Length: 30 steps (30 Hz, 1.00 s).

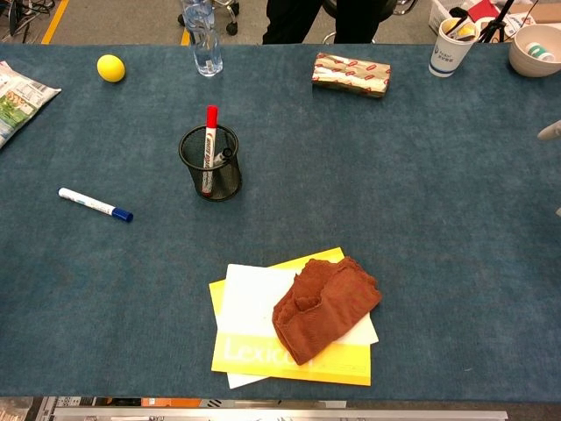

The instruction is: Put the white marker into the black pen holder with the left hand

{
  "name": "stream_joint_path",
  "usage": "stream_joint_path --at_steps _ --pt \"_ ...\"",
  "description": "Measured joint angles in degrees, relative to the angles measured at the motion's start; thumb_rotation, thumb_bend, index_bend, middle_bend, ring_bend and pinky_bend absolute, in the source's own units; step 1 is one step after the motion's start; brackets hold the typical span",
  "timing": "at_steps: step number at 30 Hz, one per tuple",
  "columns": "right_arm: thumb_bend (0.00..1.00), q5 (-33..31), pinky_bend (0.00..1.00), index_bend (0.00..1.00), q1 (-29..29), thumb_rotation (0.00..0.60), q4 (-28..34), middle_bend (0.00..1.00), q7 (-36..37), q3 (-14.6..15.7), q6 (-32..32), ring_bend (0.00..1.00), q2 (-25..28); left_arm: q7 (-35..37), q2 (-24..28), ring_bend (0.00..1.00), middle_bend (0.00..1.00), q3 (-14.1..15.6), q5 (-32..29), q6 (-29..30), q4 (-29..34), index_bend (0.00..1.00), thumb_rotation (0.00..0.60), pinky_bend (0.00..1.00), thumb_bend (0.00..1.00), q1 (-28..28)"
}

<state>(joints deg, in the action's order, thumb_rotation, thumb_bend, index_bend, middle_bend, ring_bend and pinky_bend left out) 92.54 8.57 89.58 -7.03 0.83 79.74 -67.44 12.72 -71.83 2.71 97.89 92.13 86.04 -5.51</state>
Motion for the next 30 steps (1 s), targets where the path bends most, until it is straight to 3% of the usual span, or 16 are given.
stream_joint_path --at_steps 30 --pt "0.00 1.16 0.26 0.30 -1.78 0.600 3.67 0.32 -2.59 0.63 2.81 0.20 2.02 0.16 -1.70 0.37 0.58 1.11 0.36 -2.72 -1.54 0.65 0.600 0.49 0.30 -0.94"
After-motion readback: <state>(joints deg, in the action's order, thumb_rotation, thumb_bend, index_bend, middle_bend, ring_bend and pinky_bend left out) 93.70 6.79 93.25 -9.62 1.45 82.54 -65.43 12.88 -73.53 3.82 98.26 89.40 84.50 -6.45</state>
